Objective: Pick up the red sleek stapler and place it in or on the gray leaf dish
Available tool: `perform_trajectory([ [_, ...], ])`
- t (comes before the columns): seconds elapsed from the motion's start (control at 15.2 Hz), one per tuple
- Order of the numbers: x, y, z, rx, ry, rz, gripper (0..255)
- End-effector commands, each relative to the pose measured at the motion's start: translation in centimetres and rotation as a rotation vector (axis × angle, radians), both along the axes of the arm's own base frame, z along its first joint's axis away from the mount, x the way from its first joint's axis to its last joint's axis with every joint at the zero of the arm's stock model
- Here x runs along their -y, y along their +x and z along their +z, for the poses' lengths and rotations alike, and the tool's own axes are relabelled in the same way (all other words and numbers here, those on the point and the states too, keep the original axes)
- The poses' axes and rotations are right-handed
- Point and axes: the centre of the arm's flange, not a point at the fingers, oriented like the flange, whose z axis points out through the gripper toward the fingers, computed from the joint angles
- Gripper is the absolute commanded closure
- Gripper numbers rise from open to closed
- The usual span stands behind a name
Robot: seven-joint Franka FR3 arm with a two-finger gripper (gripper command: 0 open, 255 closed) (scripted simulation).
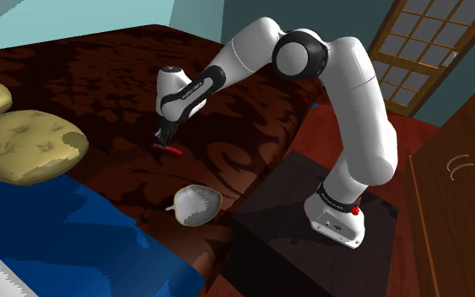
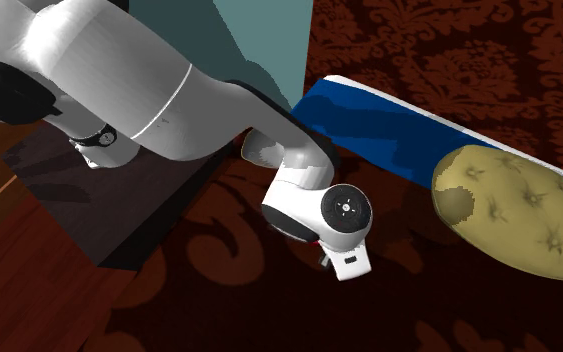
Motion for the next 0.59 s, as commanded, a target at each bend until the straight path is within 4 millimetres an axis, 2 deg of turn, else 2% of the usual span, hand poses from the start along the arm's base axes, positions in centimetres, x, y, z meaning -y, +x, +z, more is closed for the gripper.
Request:
perform_trajectory([
  [0.0,1.0,-0.3,-1.6,-0.025,-0.013,-0.011,255],
  [0.13,1.2,-0.1,-1.5,-0.025,-0.013,-0.011,255],
  [0.2,1.2,-0.7,-1.8,-0.025,-0.013,-0.011,255],
  [0.26,0.5,0.2,-0.2,0.003,-0.006,-0.010,255],
  [0.33,0.5,0.2,-0.2,0.003,-0.006,-0.010,0],
  [0.53,2.3,-4.1,-0.4,0.100,0.035,0.381,0],
])
